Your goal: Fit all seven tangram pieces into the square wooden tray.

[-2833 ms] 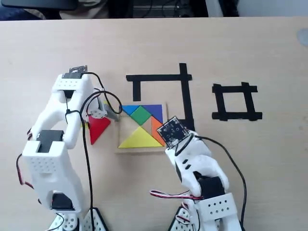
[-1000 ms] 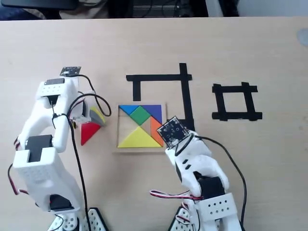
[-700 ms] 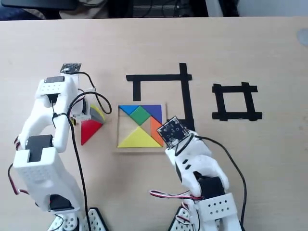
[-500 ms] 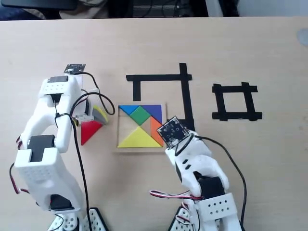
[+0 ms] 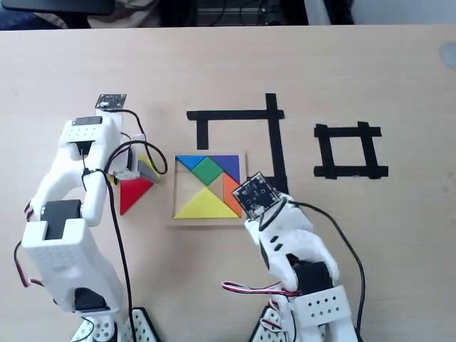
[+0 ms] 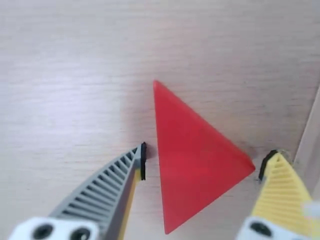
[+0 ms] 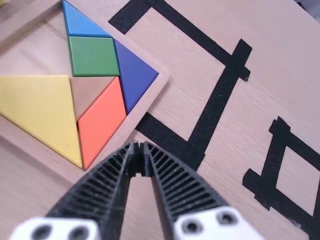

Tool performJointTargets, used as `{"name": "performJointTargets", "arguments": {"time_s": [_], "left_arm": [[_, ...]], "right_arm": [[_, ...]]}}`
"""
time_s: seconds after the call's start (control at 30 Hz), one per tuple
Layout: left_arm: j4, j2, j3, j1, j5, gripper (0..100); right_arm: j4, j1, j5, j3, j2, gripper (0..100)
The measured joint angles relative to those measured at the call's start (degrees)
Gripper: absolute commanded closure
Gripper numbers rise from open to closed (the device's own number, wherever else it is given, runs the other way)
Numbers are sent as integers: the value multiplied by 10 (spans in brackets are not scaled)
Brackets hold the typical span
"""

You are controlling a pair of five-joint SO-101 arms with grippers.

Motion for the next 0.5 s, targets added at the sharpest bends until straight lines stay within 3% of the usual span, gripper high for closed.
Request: {"name": "performJointTargets", "arguments": {"time_s": [0.5], "left_arm": [[-1, -1, 2, 0, 1, 662]], "right_arm": [[0, 0, 0, 0, 0, 984]]}}
